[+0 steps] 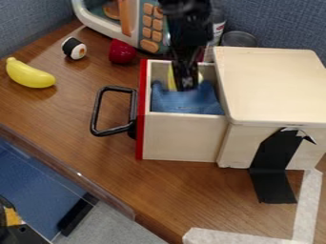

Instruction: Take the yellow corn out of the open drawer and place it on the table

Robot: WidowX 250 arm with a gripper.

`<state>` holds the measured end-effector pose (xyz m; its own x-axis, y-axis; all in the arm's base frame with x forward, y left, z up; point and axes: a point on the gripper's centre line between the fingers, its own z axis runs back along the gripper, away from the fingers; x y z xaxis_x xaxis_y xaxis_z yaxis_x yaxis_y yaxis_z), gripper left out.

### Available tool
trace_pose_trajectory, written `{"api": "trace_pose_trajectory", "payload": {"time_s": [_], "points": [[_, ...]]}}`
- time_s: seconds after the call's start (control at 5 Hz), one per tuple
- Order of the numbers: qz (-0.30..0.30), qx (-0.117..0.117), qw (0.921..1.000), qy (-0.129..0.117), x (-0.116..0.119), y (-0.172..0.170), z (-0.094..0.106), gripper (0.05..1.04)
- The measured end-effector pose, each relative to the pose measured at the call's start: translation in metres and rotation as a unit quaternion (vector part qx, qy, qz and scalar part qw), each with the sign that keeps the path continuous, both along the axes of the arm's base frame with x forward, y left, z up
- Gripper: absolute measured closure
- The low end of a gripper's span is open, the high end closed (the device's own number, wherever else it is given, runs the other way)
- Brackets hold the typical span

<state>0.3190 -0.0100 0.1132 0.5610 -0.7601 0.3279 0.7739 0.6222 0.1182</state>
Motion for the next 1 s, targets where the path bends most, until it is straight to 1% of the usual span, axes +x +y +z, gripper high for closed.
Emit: {"api": "trace_pose_trajectory", "payload": {"time_s": [0.2,0.4,0.6,0.8,1.0], "points": [[0.034,-0.001,0.9994,0.006,0.014,0.016,0.004,0.547],[0.090,-0.013,0.9954,0.032,0.037,0.041,-0.006,0.547],[0.137,-0.023,0.9895,0.039,0.056,0.067,-0.008,0.547],[0.178,-0.038,0.9827,0.037,0.069,0.091,-0.003,0.547],[0.190,-0.031,0.9805,0.038,0.067,0.101,-0.003,0.548]]}}
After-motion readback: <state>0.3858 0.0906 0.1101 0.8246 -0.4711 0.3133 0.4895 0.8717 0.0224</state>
